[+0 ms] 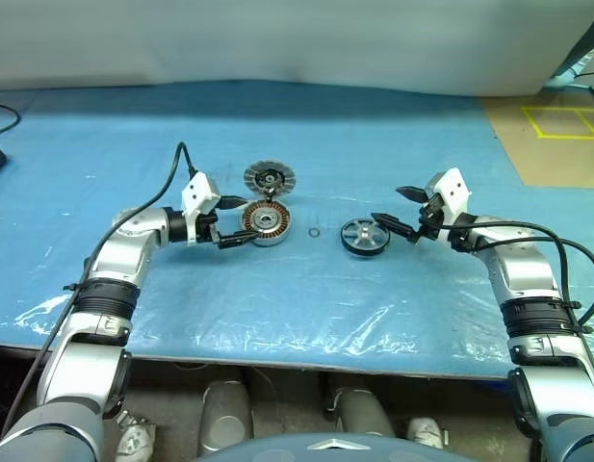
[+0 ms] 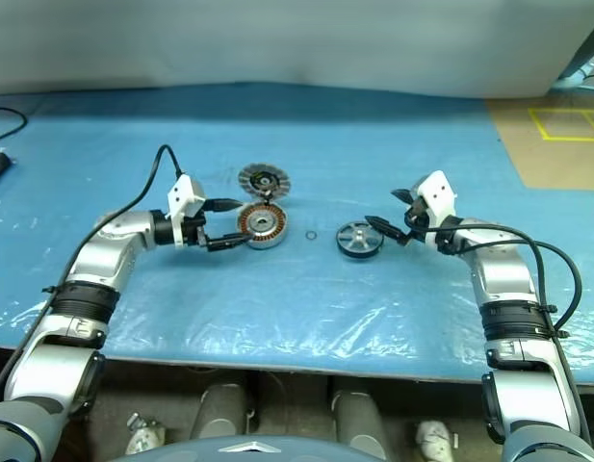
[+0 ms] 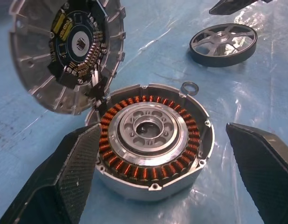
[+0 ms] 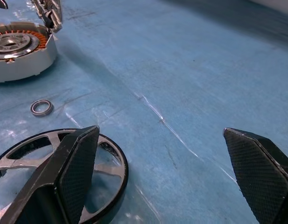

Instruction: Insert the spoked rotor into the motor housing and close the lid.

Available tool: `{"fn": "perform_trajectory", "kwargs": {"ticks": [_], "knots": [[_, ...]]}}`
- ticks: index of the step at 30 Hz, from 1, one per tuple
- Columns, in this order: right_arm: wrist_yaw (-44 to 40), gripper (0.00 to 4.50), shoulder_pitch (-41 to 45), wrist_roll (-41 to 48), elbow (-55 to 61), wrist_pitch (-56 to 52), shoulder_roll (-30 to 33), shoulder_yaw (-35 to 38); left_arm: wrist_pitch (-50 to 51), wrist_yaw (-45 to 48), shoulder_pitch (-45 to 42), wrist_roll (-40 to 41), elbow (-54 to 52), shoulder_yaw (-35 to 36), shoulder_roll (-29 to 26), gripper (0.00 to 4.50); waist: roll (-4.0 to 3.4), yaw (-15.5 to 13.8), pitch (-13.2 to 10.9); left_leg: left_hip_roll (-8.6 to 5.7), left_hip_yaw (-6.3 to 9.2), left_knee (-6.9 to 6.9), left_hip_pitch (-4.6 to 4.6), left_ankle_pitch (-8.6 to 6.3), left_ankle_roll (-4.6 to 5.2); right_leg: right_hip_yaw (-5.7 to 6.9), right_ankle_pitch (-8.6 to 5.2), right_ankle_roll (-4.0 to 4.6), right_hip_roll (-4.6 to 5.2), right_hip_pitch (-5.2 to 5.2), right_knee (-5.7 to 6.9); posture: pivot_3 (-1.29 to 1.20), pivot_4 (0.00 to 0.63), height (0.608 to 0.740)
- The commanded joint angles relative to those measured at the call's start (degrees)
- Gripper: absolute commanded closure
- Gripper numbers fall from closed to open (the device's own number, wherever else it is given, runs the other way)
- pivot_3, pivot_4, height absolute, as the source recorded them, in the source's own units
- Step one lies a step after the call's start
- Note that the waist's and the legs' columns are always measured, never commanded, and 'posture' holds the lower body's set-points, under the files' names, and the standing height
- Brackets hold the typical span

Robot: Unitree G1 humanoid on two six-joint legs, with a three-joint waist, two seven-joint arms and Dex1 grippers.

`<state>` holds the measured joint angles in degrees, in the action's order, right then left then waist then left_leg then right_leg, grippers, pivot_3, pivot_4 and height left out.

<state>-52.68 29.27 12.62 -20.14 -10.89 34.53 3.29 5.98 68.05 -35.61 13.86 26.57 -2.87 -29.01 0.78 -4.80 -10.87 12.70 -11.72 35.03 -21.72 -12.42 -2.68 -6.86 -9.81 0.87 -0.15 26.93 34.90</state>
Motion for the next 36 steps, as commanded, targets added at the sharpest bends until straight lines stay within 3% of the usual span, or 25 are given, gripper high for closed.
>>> {"fn": "perform_trajectory", "kwargs": {"ticks": [1, 13, 20, 27, 36], "knots": [[-0.2, 0.02, 0.9, 0.6, 1.0, 1.3, 0.3, 0.9, -0.7, 0.0, 0.0, 0.4, -1.5, 0.6, -0.4, 0.00, 0.00, -0.2, 0.0, 0.00, 0.14, -0.07, -0.06, 0.08, 0.02, 0.38, -0.12, 0.20, 0.19, -0.02, 0.05, 0.00, 0.150, 0.740], [-3.2, 0.02, 0.7, 1.7, 4.0, -0.2, 0.6, 0.1, -0.3, 1.8, -2.1, 0.5, -3.6, 0.2, -1.5, 0.00, 0.00, -0.6, 0.0, -0.26, 0.56, -0.35, -0.30, 0.64, 0.24, 1.37, -0.21, 0.32, 0.94, -0.29, 0.06, 0.00, 0.150, 0.740], [-5.2, 0.02, 0.1, 0.1, 7.7, 0.2, 1.2, -2.4, -4.6, 13.7, -8.9, -3.6, 0.6, -6.5, -4.6, 0.00, 0.00, -0.7, 0.0, -0.51, 0.61, -0.80, -0.33, 0.98, 0.56, 1.82, -0.23, 0.31, 1.41, -0.34, -0.03, 0.00, 0.150, 0.740], [-4.7, 0.02, -2.1, 0.3, 14.2, -0.7, 1.3, -3.4, -17.8, 22.5, -20.2, -11.3, 15.3, -13.6, -3.4, 0.00, 0.00, -0.9, 0.0, -0.58, 0.71, -0.85, -0.42, 1.15, 0.41, 1.97, -0.24, 0.29, 1.53, -0.40, -0.08, 0.00, 0.150, 0.740], [-1.0, 0.02, -6.5, 0.2, 19.0, -1.8, 0.6, -3.0, -34.2, 22.1, -34.0, -21.1, 37.2, -17.9, 3.4, 0.00, 0.06, -1.1, 0.0, -0.87, 1.24, -0.84, -0.47, 1.19, 0.39, 2.12, -0.27, 0.24, 1.69, -0.66, -0.17, 0.00, 0.150, 0.740]]}}
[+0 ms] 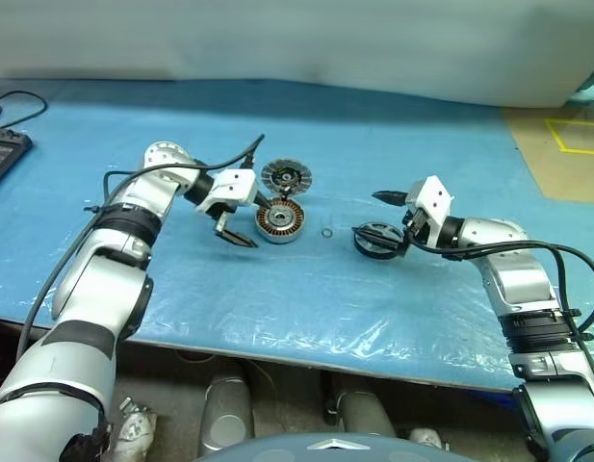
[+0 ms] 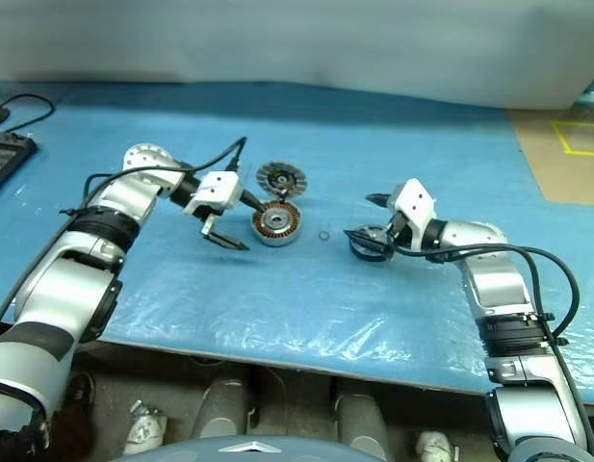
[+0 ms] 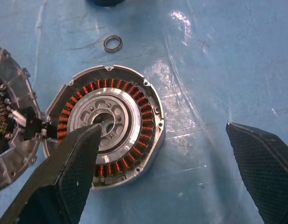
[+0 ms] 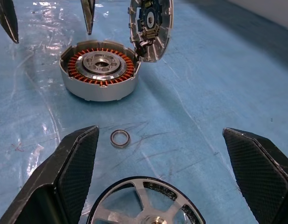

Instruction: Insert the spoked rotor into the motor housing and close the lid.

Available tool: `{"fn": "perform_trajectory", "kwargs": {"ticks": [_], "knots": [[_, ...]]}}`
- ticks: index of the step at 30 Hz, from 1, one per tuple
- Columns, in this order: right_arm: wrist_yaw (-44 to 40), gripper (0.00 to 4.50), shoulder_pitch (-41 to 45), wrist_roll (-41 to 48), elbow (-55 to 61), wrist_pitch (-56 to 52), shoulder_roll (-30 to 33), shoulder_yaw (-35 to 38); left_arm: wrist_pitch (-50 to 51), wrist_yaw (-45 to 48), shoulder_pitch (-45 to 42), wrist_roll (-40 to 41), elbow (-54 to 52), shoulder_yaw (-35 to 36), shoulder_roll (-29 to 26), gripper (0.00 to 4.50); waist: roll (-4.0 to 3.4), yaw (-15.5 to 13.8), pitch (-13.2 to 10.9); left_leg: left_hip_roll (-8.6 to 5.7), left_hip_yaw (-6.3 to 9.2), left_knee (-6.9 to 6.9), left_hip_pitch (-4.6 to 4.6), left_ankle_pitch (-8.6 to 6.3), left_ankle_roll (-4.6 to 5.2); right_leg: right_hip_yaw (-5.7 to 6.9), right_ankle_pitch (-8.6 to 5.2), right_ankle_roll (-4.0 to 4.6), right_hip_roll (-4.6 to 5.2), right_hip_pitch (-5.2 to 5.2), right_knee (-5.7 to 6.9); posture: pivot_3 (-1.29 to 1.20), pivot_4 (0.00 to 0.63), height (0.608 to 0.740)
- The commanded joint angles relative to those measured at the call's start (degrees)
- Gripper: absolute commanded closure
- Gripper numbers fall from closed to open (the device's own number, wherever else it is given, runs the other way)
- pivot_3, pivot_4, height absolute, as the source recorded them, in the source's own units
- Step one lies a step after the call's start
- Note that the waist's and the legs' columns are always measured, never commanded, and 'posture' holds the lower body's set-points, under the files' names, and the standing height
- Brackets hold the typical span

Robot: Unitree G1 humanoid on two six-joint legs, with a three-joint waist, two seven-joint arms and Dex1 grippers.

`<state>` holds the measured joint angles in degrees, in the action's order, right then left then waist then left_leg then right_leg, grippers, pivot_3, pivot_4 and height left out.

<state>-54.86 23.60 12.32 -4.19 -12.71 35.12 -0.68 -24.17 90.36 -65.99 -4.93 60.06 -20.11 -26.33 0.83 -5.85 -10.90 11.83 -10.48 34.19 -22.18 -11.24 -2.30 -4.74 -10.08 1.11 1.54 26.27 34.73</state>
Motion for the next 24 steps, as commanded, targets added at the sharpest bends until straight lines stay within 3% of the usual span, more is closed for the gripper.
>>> {"fn": "perform_trajectory", "kwargs": {"ticks": [1, 15, 23, 24], "knots": [[1.6, 0.02, -1.2, 0.6, 3.5, -0.2, 0.0, 1.1, -5.4, -0.1, -4.5, -3.3, 5.0, -1.0, 1.2, 0.00, 0.02, 0.0, 0.0, 0.00, 0.12, 0.00, -0.04, 0.02, -0.03, 0.01, 0.00, 0.00, 0.00, -0.01, 0.00, 0.00, 0.150, 0.740], [4.1, 0.02, -3.6, 1.3, 6.1, -1.0, 0.7, 2.2, -11.4, -8.5, -8.2, -14.2, 13.2, -4.3, 5.2, 0.00, 0.07, -0.1, 0.0, -0.03, 0.50, -0.01, -0.04, 0.12, -0.16, 0.11, -0.04, 0.06, 0.03, -0.22, 0.01, 0.00, 0.150, 0.740], [3.9, 0.02, -2.5, 1.1, 5.4, -0.9, 1.2, 2.2, -11.9, -12.6, -8.6, -19.9, 14.6, -7.1, 7.1, 0.00, 0.08, -0.5, 0.0, -0.28, 0.48, -0.02, -0.04, 0.29, 0.11, 0.47, -0.07, 0.00, 0.70, -0.46, 0.02, 0.00, 0.150, 0.740], [3.9, 0.00, -2.3, 1.0, 5.2, -0.9, 1.3, 2.2, -12.2, -13.3, -8.5, -20.8, 14.7, -7.6, 7.2, 0.18, 0.08, -0.5, 0.0, -0.34, 0.49, -0.02, -0.02, 0.33, 0.18, 0.49, -0.08, 0.00, 0.77, -0.52, 0.01, 0.00, 0.150, 0.740]]}}
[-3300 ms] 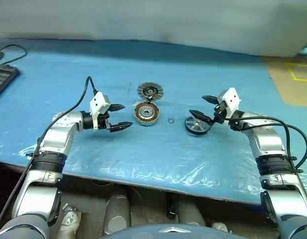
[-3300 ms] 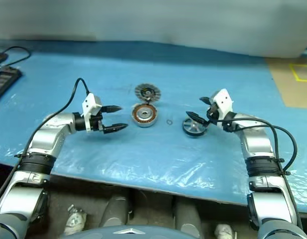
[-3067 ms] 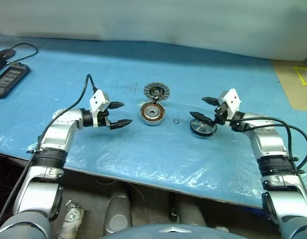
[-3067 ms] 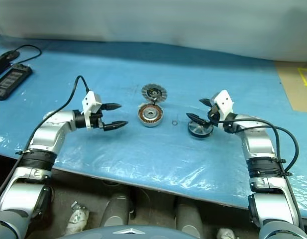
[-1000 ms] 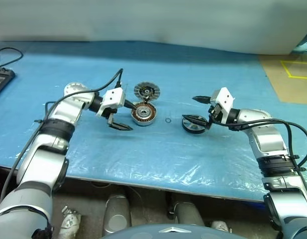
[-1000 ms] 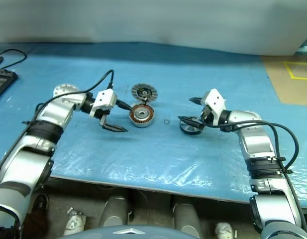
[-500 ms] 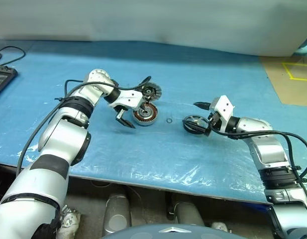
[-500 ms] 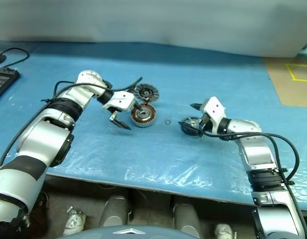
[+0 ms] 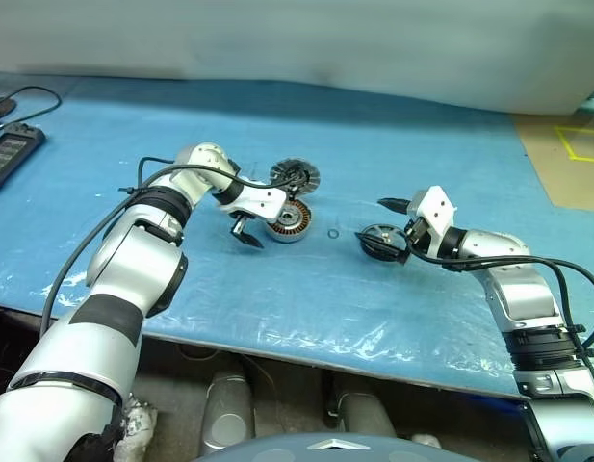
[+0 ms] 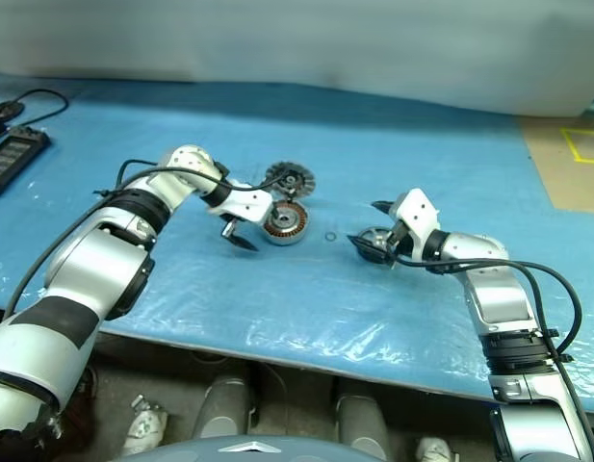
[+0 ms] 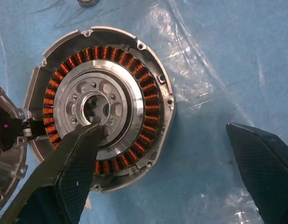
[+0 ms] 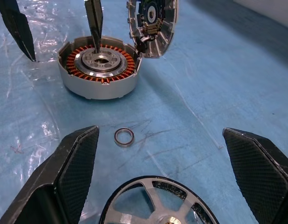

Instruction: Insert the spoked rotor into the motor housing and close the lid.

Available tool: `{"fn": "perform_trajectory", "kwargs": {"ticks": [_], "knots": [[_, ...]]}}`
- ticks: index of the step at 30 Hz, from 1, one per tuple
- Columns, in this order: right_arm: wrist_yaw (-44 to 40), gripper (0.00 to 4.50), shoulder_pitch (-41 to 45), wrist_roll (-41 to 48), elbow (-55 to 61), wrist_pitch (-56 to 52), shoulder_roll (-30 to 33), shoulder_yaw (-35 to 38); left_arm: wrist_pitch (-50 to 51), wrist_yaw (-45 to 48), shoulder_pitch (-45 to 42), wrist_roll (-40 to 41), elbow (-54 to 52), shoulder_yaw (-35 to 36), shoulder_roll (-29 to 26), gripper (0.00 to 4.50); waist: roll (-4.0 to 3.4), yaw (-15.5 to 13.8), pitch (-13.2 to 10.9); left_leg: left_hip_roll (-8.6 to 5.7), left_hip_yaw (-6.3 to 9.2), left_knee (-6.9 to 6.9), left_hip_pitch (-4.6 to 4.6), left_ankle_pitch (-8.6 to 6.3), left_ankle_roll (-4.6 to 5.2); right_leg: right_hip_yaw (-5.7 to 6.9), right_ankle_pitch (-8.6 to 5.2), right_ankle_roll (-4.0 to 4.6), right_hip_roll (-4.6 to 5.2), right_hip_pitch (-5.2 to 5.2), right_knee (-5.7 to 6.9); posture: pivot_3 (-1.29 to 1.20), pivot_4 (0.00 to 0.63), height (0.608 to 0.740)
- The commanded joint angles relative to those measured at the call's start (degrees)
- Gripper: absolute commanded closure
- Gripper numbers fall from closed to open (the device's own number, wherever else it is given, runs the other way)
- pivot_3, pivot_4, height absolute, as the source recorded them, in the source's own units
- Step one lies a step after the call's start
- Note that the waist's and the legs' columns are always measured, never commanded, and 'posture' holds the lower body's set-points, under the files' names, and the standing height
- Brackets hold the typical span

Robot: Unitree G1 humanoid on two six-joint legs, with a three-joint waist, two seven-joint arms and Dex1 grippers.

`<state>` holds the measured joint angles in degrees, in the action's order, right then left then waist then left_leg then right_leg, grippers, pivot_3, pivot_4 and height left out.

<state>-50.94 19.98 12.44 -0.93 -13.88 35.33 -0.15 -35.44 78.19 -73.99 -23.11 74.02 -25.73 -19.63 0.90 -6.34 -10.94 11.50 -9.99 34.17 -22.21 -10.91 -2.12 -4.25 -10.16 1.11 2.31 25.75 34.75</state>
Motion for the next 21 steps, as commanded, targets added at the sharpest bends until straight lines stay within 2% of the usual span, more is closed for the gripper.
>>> {"fn": "perform_trajectory", "kwargs": {"ticks": [1, 3, 6, 17, 21], "knots": [[0.0, 0.00, 1.6, 0.9, 1.7, 0.4, 1.2, 1.7, -1.2, -1.7, -0.4, -3.3, 0.9, -2.4, 0.7, 0.40, 0.00, 0.0, 0.0, -0.04, 0.00, 0.00, 0.02, 0.03, 0.06, 0.01, -0.01, -0.01, 0.06, -0.04, 0.00, 0.00, 0.150, 0.740], [0.4, 0.00, 2.4, 0.7, 1.2, 0.6, 1.2, 1.9, -1.5, -2.2, 0.1, -4.6, 1.1, -3.4, 1.0, 0.90, 0.00, 0.0, 0.0, -0.09, 0.01, -0.01, 0.11, 0.04, 0.09, 0.02, -0.02, -0.03, 0.11, -0.16, -0.01, 0.00, 0.150, 0.740], [0.8, 0.00, 2.8, 0.6, 1.0, 0.9, 1.2, 2.0, -2.4, -3.3, 1.0, -6.7, 1.2, -5.0, 1.1, 1.94, 0.01, 0.1, 0.0, -0.06, 0.04, -0.03, 0.32, 0.04, 0.10, 0.12, -0.06, -0.09, 0.13, -0.41, -0.03, 0.00, 0.150, 0.740], [2.0, 0.00, 2.5, 0.5, 1.1, 0.9, 1.0, 1.9, -2.0, -4.1, 2.2, -7.4, 1.2, -5.4, 1.2, 1.94, 0.00, 0.1, 0.0, -0.10, 0.05, -0.23, 0.69, -0.06, 0.27, 0.14, -0.19, -0.24, 0.25, -0.72, -0.04, 0.00, 0.150, 0.740], [1.8, 0.00, 3.2, 0.5, 0.1, 1.2, 1.3, 1.9, -1.6, -0.2, 1.2, -5.2, 0.4, -4.0, 1.4, 1.94, 0.01, 0.2, 0.0, -0.11, 0.05, -0.28, 0.70, -0.07, 0.29, 0.18, -0.23, -0.29, 0.42, -0.73, -0.03, 0.00, 0.150, 0.740]]}}
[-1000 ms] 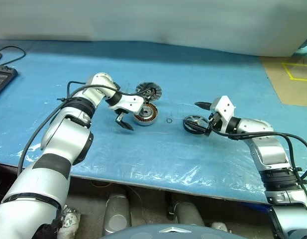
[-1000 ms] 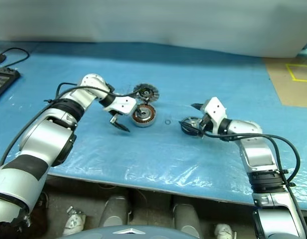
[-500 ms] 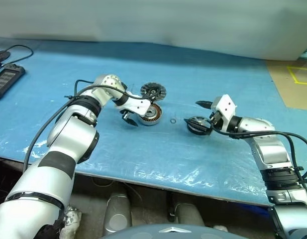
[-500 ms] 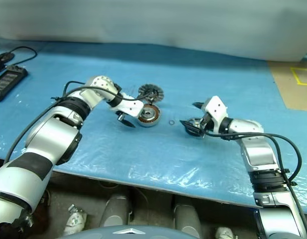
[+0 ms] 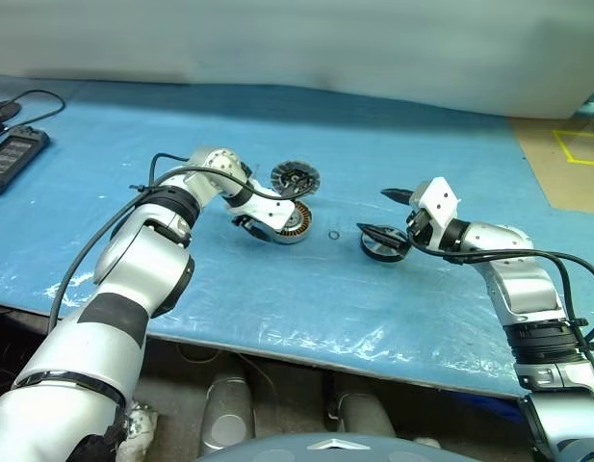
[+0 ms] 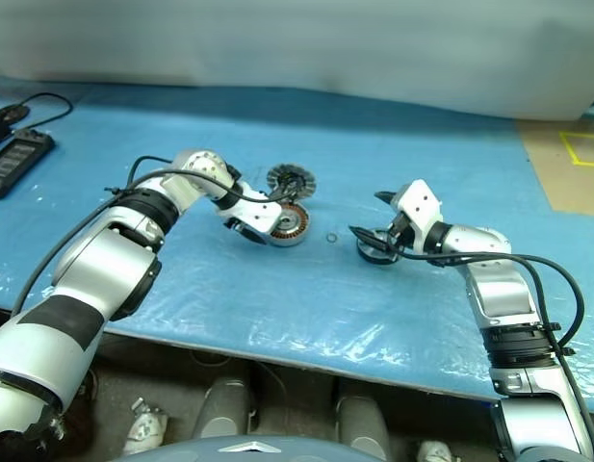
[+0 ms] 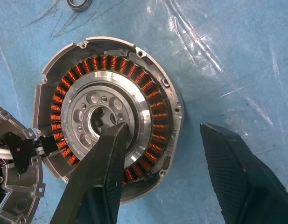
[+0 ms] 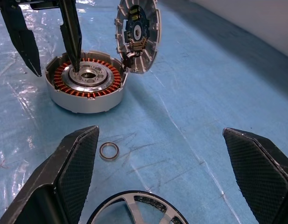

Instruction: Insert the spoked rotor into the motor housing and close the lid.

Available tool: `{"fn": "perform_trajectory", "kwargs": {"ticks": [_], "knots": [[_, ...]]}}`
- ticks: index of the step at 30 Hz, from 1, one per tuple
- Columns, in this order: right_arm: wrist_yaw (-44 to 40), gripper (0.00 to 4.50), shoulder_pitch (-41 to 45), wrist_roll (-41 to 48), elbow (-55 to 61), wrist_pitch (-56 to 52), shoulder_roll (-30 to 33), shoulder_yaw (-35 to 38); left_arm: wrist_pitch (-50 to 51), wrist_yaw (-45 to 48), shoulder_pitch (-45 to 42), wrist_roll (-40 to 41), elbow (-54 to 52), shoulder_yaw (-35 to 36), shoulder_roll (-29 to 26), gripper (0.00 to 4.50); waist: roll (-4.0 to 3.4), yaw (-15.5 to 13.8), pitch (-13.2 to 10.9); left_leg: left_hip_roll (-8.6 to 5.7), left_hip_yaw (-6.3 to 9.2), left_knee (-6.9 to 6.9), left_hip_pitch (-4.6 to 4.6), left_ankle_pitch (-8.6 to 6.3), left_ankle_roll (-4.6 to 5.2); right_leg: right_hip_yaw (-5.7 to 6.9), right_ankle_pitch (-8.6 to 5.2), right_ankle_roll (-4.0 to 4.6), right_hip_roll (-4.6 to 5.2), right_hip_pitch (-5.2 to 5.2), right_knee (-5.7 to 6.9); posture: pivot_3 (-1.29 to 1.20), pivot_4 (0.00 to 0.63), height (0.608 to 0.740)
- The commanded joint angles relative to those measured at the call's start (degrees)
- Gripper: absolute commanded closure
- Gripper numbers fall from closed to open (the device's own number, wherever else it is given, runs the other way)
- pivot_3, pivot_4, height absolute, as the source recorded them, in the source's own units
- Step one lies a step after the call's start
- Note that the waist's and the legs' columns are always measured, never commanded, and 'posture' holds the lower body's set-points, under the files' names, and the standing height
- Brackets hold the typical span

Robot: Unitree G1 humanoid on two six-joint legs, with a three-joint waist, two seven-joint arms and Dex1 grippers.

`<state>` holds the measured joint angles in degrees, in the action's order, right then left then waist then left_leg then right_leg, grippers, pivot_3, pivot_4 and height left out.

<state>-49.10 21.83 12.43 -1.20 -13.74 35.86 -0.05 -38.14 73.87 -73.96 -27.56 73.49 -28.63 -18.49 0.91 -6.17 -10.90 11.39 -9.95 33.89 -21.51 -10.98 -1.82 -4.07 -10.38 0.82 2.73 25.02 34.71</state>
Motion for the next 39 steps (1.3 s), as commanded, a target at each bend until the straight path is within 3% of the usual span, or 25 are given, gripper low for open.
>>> {"fn": "perform_trajectory", "kwargs": {"ticks": [1, 10, 18, 22, 39], "knots": [[-0.1, 0.00, 1.7, 0.4, 0.0, 1.3, 0.8, 1.7, 1.3, 5.1, 1.0, -0.2, 0.6, -0.7, 0.4, 1.94, 0.01, 0.2, 0.0, 0.00, 0.00, -0.01, 0.00, 0.00, 0.01, 0.00, -0.09, -0.15, 0.02, 0.00, 0.00, 0.00, 0.150, 0.740], [-1.3, 0.00, 4.6, -0.4, -3.8, 2.8, 1.0, 0.8, 4.6, 14.9, 4.3, 5.2, -8.7, 1.0, 0.6, 1.94, -0.01, 0.4, 0.0, -0.28, -0.01, -0.75, 0.01, 0.13, -0.19, 0.27, -0.48, 0.16, 0.07, 0.11, -0.05, 0.00, 0.150, 0.740], [-2.1, 0.00, 5.8, -1.0, -5.4, 3.5, 0.6, 0.0, 25.9, 18.6, 12.9, 16.0, -39.5, -5.2, -5.2, 1.94, -0.03, 0.2, 0.0, 0.13, 0.08, -0.88, -0.21, 0.12, -0.21, 1.00, -0.74, 0.52, 0.05, 0.13, 0.03, 0.00, 0.150, 0.740], [-2.6, 0.00, 6.4, -1.3, -6.2, 4.0, 0.3, -0.4, 35.0, 18.6, 14.2, 18.3, -50.0, -7.0, -8.3, 1.94, -0.03, 0.5, 0.0, 0.29, 0.03, -0.88, -0.25, 0.17, -0.29, 1.06, -0.76, 0.52, 0.04, 0.16, 0.04, 0.00, 0.150, 0.740], [-2.4, 0.00, 5.9, -2.0, -6.2, 4.7, -0.7, -0.4, 41.4, 18.6, 15.3, 21.5, -59.4, -8.9, -13.1, 1.94, -0.04, 0.7, 0.0, 0.26, 0.00, -0.87, -0.28, 0.20, -0.33, 1.06, -0.76, 0.51, -0.02, 0.19, 0.04, 0.00, 0.150, 0.740]]}}
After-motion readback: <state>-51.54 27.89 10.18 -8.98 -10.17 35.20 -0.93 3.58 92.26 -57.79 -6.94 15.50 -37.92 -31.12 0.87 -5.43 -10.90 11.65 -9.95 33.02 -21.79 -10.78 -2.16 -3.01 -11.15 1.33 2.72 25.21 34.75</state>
